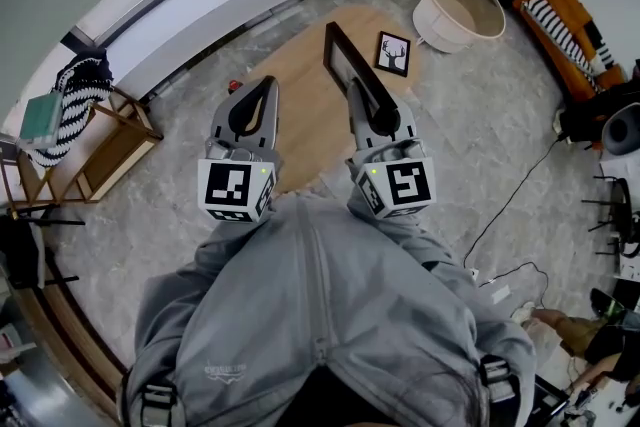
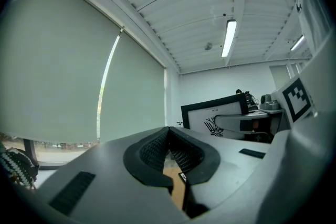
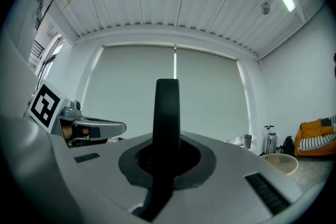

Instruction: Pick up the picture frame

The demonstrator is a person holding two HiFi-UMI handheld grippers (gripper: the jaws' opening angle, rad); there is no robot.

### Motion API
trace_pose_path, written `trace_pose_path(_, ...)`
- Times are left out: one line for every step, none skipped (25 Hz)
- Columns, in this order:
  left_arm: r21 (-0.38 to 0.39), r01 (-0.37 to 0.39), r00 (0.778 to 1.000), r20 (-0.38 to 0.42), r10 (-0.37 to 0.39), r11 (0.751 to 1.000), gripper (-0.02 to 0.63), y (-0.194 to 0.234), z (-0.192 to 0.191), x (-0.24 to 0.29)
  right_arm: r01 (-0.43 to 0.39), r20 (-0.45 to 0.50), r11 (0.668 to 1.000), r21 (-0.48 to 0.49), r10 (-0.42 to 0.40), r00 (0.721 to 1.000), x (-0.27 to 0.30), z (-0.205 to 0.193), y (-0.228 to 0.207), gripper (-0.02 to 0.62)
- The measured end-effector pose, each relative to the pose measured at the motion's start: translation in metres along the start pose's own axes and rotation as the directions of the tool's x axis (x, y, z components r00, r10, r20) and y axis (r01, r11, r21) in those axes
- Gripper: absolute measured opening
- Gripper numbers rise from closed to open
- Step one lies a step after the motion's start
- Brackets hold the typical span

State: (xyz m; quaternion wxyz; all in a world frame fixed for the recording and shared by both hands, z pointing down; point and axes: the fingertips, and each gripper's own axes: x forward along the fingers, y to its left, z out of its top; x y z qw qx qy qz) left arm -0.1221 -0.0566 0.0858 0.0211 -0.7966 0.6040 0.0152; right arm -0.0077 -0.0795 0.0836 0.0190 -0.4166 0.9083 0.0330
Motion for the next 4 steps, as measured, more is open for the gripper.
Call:
trace_pose_path(-0.001, 0.004, 1.000, -0.001, -0.004, 1.000, 0.017, 0.0004, -0.0004, -0.0013, -0.001, -0.001, 1.000, -0.002, 0.001, 1.000, 0.0002, -0.0004, 0.0025, 0.037)
trace_pose_path(-0.002, 0.007, 1.000, -0.002, -0.007, 1.000, 0.017, 0.0011, -0.0010, -0.0029, -0.002, -0.003, 1.000, -0.002, 0.002, 1.000, 0.0003, -0.0010, 0.0050, 0.037)
trace_pose_path(-0.002, 0.010, 1.000, -0.002, -0.010, 1.000, 0.017, 0.0019, -0.0017, -0.0046, -0.001, -0.004, 1.000, -0.002, 0.001, 1.000, 0.0003, -0.0018, 0.0075, 0.037)
trace_pose_path(-0.003, 0.013, 1.000, -0.003, -0.013, 1.000, 0.017, 0.0027, -0.0023, -0.0064, 0.001, -0.006, 1.000, -0.001, -0.001, 1.000, 0.0003, -0.0026, 0.0100, 0.037)
